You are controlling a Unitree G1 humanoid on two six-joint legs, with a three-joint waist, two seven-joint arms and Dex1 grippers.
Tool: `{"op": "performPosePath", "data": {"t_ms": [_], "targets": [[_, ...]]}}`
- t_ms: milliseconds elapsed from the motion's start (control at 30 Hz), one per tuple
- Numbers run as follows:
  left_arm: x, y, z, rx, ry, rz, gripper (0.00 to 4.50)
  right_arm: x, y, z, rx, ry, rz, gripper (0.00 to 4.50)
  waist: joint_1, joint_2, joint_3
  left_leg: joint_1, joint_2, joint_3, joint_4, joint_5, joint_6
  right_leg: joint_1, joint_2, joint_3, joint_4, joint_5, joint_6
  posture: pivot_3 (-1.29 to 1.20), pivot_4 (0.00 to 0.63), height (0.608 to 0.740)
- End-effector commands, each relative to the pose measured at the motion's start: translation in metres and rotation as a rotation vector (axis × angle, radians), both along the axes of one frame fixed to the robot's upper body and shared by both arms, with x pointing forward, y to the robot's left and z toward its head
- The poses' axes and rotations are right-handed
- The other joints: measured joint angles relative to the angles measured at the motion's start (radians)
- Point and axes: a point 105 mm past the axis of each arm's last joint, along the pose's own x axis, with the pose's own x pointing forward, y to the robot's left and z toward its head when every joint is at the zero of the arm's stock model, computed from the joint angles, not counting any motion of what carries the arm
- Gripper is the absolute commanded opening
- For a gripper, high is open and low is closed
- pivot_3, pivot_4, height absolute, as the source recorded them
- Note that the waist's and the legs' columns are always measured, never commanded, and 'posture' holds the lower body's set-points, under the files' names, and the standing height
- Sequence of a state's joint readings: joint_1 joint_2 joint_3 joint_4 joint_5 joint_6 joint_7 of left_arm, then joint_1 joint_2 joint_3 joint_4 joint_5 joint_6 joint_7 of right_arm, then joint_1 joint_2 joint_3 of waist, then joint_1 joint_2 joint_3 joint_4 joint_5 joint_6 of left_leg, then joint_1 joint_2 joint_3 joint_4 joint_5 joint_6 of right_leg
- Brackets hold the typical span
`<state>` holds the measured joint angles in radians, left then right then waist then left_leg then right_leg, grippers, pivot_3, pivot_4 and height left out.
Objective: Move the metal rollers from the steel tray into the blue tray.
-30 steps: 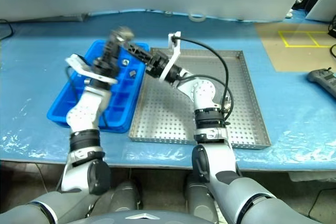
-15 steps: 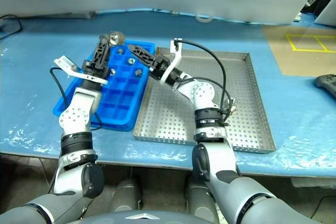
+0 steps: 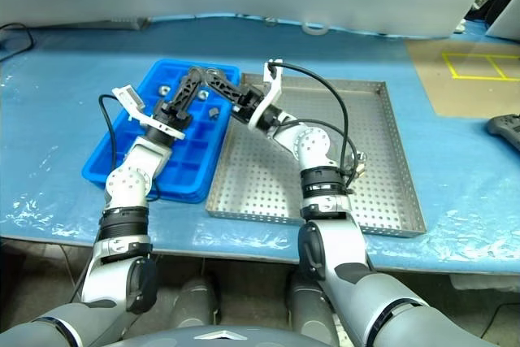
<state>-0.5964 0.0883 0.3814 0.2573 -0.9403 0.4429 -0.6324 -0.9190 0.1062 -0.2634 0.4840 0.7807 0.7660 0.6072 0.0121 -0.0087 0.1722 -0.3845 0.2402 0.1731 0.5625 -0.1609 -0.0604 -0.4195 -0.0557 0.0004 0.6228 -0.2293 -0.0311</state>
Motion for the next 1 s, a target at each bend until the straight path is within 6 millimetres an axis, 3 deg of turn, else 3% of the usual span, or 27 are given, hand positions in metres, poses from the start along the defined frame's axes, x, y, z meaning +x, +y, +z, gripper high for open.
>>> {"op": "performPosePath", "data": {"t_ms": [33, 167, 233, 300, 333, 433, 600, 700, 800, 1000], "targets": [[-0.001, 0.007, 0.008, 0.007, -0.028, 0.029, 1.31, -0.010, 0.002, 0.025, 0.079, -0.085, 0.040, 1.28, 0.000, 0.000, 0.000, 0.000, 0.000, 0.000, 0.000, 0.000, 0.000, 0.000, 0.000, 0.000, 0.000, 0.000, 0.000, -0.32, 0.150, 0.740], [0.000, 0.044, 0.023, -0.174, -0.048, 0.157, 1.31, -0.004, 0.000, 0.023, 0.107, -0.039, 0.018, 1.28, 0.001, 0.000, 0.000, 0.000, 0.000, 0.000, 0.000, 0.000, 0.000, 0.000, 0.000, 0.000, 0.000, 0.000, 0.000, -0.26, 0.150, 0.740], [-0.005, 0.105, 0.034, -0.425, -0.067, 0.349, 1.31, -0.003, -0.002, 0.032, 0.226, 0.013, 0.064, 1.28, 0.005, 0.000, 0.000, 0.000, 0.000, 0.000, 0.000, 0.000, 0.000, 0.000, 0.000, 0.000, 0.000, 0.000, 0.000, -0.21, 0.150, 0.740], [-0.018, 0.141, 0.036, -0.557, -0.090, 0.447, 1.31, -0.004, 0.000, 0.040, 0.298, 0.043, 0.115, 1.28, 0.004, -0.001, 0.000, -0.001, 0.000, 0.000, 0.000, -0.002, -0.003, 0.000, 0.000, 0.000, 0.000, 0.000, 0.000, -0.14, 0.150, 0.740], [-0.028, 0.149, 0.039, -0.559, -0.111, 0.467, 1.31, -0.006, 0.004, 0.042, 0.310, 0.048, 0.147, 1.28, -0.013, -0.002, 0.000, 0.000, 0.000, 0.000, 0.000, -0.002, -0.003, 0.000, 0.000, 0.000, 0.001, 0.000, 0.000, -0.12, 0.150, 0.740], [-0.053, 0.152, 0.047, -0.438, -0.152, 0.517, 1.31, -0.013, 0.024, 0.044, 0.288, 0.044, 0.238, 1.28, -0.020, -0.002, 0.000, 0.002, 0.003, -0.002, -0.003, -0.001, -0.007, -0.001, 0.004, 0.001, 0.000, 0.001, -0.001, -0.03, 0.150, 0.740], [-0.076, 0.147, 0.053, -0.340, -0.176, 0.559, 1.31, -0.021, 0.045, 0.043, 0.242, 0.023, 0.310, 1.28, 0.067, -0.002, 0.000, -0.011, 0.005, -0.008, -0.001, 0.000, -0.005, -0.004, 0.002, -0.013, -0.003, 0.000, -0.003, 0.08, 0.150, 0.740], [-0.088, 0.134, 0.042, -0.141, -0.118, 0.631, 1.31, -0.038, 0.072, 0.040, 0.179, -0.019, 0.414, 1.28, 0.101, -0.002, 0.000, -0.017, 0.004, -0.014, 0.004, -0.001, -0.006, -0.003, -0.002, -0.019, -0.002, 0.000, -0.003, 0.16, 0.150, 0.740], [-0.090, 0.129, 0.038, -0.134, -0.099, 0.645, 1.31, -0.045, 0.082, 0.038, 0.147, -0.047, 0.449, 1.28, 0.127, -0.002, 0.000, -0.020, 0.003, -0.020, 0.007, 0.000, -0.008, -0.003, -0.003, -0.024, 0.000, 0.000, -0.003, 0.17, 0.150, 0.740], [-0.071, 0.112, 0.031, -0.077, -0.058, 0.579, 1.31, -0.042, 0.078, 0.035, 0.136, -0.057, 0.432, 1.28, 0.138, -0.002, 0.000, -0.020, 0.004, -0.023, 0.007, 0.006, -0.015, -0.002, -0.003, -0.025, 0.002, -0.002, -0.006, 0.13, 0.150, 0.740]]}}
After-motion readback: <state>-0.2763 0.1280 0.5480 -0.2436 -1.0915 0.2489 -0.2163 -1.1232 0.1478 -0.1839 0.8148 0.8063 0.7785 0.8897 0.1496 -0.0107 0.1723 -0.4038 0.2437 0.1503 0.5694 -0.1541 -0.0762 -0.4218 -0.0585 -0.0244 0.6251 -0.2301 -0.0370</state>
